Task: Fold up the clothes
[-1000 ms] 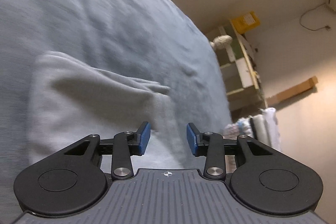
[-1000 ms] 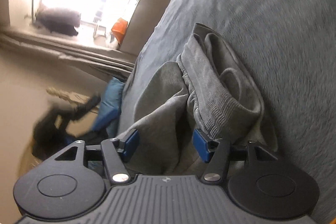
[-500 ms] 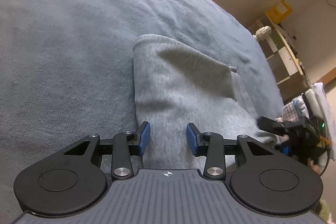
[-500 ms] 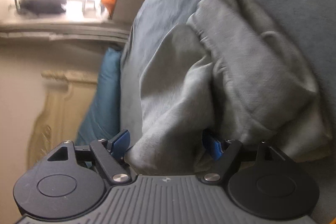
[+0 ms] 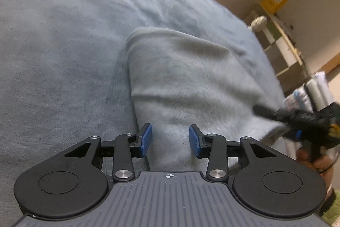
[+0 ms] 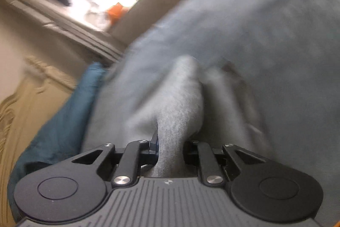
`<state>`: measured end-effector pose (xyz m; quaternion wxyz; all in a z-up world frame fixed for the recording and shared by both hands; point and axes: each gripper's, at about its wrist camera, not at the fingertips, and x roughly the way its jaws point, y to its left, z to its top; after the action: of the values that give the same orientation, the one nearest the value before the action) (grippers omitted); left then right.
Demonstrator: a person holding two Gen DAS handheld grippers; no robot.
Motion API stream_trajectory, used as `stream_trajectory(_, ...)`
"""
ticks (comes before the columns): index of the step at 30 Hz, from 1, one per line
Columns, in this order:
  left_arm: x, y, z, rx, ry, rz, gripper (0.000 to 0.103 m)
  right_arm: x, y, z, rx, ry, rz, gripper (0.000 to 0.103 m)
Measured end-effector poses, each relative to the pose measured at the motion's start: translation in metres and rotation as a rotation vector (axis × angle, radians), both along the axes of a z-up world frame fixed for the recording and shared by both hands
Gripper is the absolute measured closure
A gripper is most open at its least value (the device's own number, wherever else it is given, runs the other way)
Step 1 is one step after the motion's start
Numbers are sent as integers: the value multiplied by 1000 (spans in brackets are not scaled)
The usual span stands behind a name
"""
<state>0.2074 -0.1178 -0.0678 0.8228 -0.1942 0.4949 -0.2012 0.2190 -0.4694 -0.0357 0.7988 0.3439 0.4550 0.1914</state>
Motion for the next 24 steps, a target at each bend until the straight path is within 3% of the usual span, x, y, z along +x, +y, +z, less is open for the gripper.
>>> stream_trajectory(2,-1,-1,-3,0,7,-5,65,-7,-12,-21,61,33,-37,88)
stream_trajectory(4,-1,-1,-3,-6,11,-10,64,-12,-17,-23,132,15,-59,88)
stream_trajectory(9,-1,-3,0,-20,15,-30,61,-31,-26,0,105,-121,-31,88)
stream_trajectory(12,-1,-12,-5,-12,22,-49,60,-35,-39,-28,69,-49,-60,88)
stream_trajectory(14,-1,-14,-7,-9,21,-49,59,-35,-47,-43,145,-26,-89,88)
stream_trajectory(19,-6,-14,-3,-12,19,-59,58,-33,-57,-38,160,20,-67,82)
stream_trajectory(21,-9,-13,-1,-17,13,-67,58,-37,-63,-21,88,-2,-84,75)
stream_trajectory(24,-15,-15,-2,-14,10,-87,54,-47,-57,19,-131,-117,-99,74)
